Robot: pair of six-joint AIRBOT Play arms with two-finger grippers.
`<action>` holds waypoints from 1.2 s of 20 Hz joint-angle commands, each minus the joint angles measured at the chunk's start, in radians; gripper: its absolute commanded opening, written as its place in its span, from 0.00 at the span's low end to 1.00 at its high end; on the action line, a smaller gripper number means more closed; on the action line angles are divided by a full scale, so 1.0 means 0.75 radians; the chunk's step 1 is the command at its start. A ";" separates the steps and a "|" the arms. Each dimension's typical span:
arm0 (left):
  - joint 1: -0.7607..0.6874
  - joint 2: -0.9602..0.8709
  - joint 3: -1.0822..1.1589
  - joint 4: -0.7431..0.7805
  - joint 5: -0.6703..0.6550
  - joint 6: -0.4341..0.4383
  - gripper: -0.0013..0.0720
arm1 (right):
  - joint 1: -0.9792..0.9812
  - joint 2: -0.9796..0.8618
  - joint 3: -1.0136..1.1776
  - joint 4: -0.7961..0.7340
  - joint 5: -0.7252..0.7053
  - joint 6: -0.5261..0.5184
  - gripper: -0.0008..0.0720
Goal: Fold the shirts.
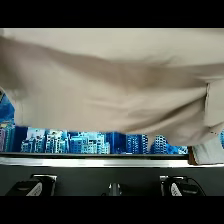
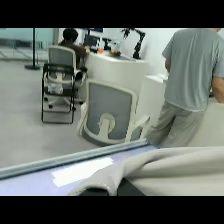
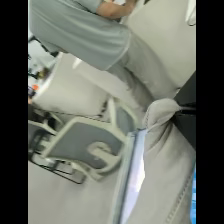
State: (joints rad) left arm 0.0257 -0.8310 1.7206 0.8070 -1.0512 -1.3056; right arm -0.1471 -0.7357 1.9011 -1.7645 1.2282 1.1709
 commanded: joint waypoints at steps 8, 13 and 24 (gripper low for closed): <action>-0.028 -0.089 -0.947 0.127 -0.036 -0.076 0.05 | 0.000 -0.446 -0.508 0.209 0.352 -0.117 0.04; -0.017 -0.395 -0.997 0.126 0.272 -0.074 0.05 | 0.037 -0.881 -0.614 0.568 -0.302 -0.108 0.04; 0.091 -0.889 -0.758 -0.072 0.289 -0.074 0.97 | 0.136 -1.205 -0.580 0.811 -0.585 -0.175 0.92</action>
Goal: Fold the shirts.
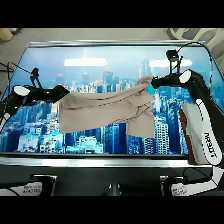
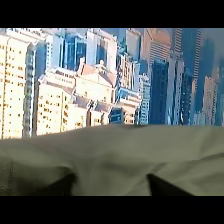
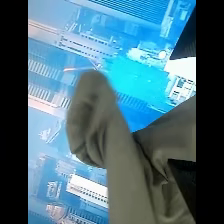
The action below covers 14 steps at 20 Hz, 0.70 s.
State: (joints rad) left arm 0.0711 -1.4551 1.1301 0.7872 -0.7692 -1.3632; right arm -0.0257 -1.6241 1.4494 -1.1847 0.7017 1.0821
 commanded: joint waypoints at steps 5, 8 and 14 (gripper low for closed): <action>0.234 -0.005 0.064 0.228 -0.786 0.002 0.61 | -0.330 0.051 0.034 0.036 0.784 -0.286 0.78; 0.237 0.070 -0.145 0.385 -0.838 0.007 0.86 | -0.385 0.050 -0.061 0.031 0.932 -0.330 0.72; 0.237 0.105 -0.357 0.402 -0.647 0.007 0.86 | -0.302 0.049 -0.224 0.135 0.923 -0.374 0.78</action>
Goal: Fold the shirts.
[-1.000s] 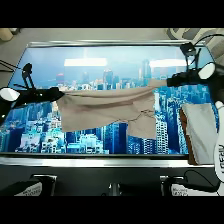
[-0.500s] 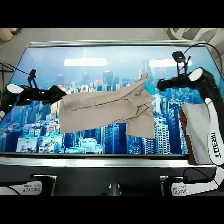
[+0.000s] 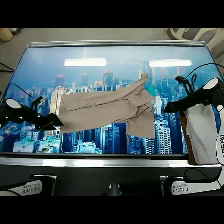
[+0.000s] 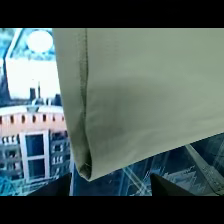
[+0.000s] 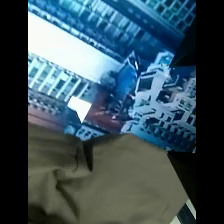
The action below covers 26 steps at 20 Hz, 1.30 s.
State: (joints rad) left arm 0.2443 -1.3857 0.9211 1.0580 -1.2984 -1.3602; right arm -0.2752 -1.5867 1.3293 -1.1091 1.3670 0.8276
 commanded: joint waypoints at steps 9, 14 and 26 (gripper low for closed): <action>-0.116 -0.078 -0.101 -0.068 0.289 -0.005 0.62 | 0.228 -0.124 -0.073 0.176 -0.164 -0.063 0.91; -0.120 -0.051 -0.081 -0.130 0.300 -0.007 0.05 | 0.298 -0.132 -0.073 0.174 -0.513 -0.008 0.65; -0.120 0.707 0.801 -0.130 0.507 0.037 0.05 | 0.160 0.523 0.573 0.101 -0.362 -0.057 0.04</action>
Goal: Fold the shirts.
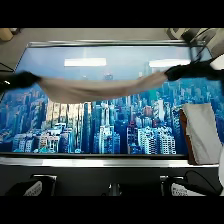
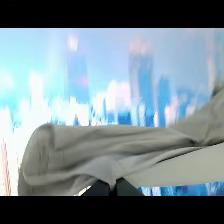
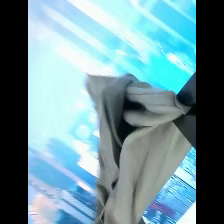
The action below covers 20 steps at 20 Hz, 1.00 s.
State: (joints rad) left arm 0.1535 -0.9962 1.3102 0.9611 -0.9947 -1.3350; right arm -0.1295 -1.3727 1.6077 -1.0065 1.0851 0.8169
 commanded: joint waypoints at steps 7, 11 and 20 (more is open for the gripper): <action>0.001 0.541 0.560 0.080 0.242 -0.077 0.05 | -0.031 0.912 0.350 -0.482 -0.203 0.044 0.04; 0.002 0.513 0.560 0.153 0.127 -0.116 0.05 | -0.031 0.928 0.350 -0.523 -0.038 0.048 0.04; 0.001 0.124 0.176 0.246 -0.204 -0.091 0.05 | -0.030 0.248 0.277 -0.517 0.541 0.141 0.04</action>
State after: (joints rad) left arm 0.1532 -0.8036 1.5700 1.1278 -1.1019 -1.4181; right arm -0.1516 -1.0012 1.8484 -1.3911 1.3529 0.8993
